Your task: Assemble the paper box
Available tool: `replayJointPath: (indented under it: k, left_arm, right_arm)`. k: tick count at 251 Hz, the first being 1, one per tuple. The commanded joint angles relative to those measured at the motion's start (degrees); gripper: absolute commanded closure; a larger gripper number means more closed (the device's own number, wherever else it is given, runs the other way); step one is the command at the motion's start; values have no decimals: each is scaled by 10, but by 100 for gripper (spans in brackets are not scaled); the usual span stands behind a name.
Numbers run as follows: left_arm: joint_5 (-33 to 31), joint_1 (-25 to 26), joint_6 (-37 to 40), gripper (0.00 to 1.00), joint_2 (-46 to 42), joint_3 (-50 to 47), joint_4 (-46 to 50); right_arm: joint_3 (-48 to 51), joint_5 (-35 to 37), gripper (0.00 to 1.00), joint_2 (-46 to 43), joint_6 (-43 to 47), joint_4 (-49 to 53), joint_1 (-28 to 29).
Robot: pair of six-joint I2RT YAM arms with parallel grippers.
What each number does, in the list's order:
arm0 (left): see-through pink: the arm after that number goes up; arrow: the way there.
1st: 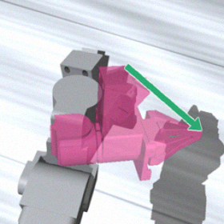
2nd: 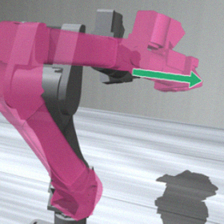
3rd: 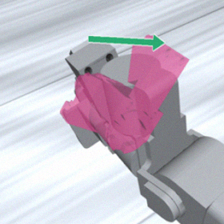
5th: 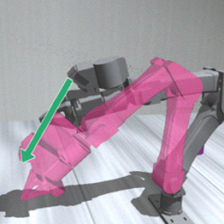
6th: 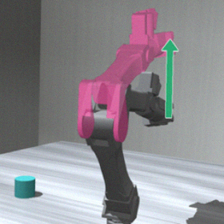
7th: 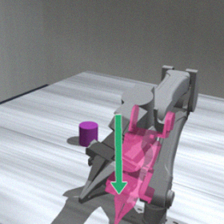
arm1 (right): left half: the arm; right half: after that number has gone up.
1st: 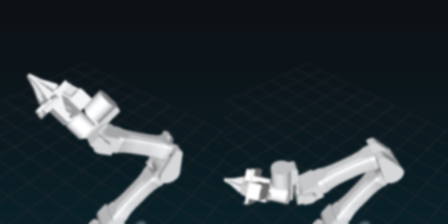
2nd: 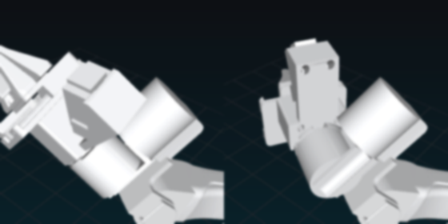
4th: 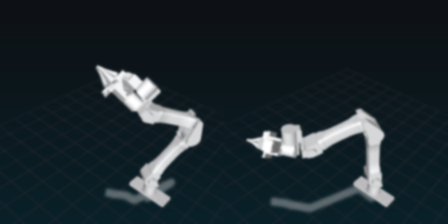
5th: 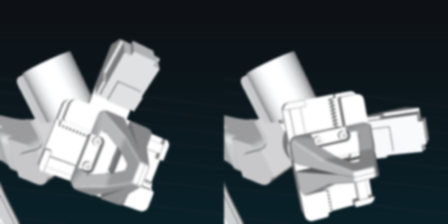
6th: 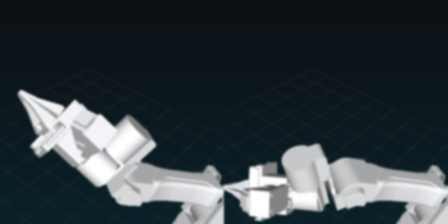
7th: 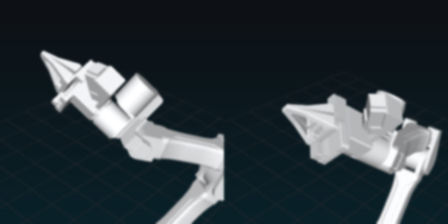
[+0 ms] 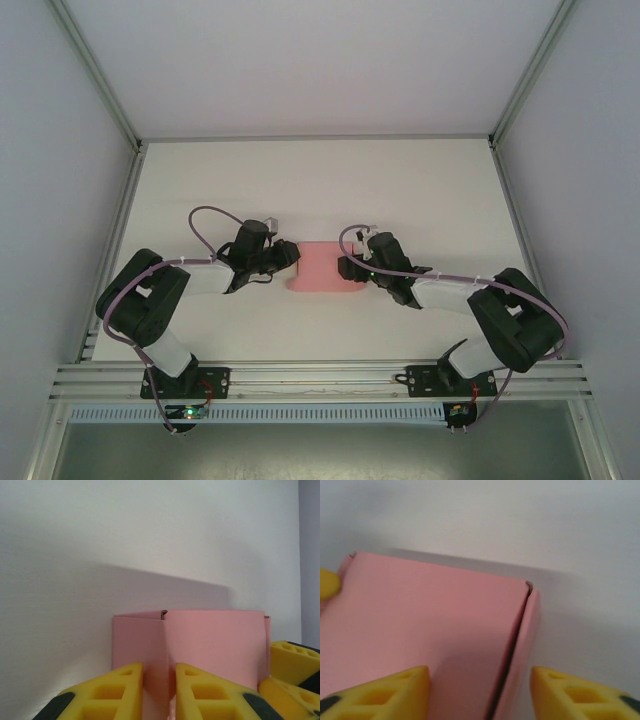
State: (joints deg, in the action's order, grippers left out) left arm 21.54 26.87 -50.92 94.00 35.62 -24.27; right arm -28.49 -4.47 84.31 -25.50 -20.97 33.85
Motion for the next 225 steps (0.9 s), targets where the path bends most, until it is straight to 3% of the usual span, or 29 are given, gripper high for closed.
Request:
replayJointPath:
  k: [1,36,72,114,147,188,225]
  left_arm:
    - [-10,-3,22,80,27,-13,75]
    - [-11,-3,24,81,28,-19,71]
    - [-19,-4,31,86,26,-25,71]
    - [-12,-7,30,92,33,-33,62]
    - [-1,-15,21,93,33,-49,32]
    - [34,-36,1,93,38,-72,-22]
    - [40,-37,-4,94,42,-74,-38]
  right_arm:
    - [21,-12,62,25,-24,-26,-10]
    - [35,-35,76,37,-46,-65,-21]
    - [43,-47,76,31,-59,-86,-25]
    - [32,-40,53,-19,-50,-42,-30]
    - [27,-25,28,-64,-51,1,-36]
    - [34,-48,20,-107,-70,23,-44]
    - [17,-113,13,-83,-102,33,-45]
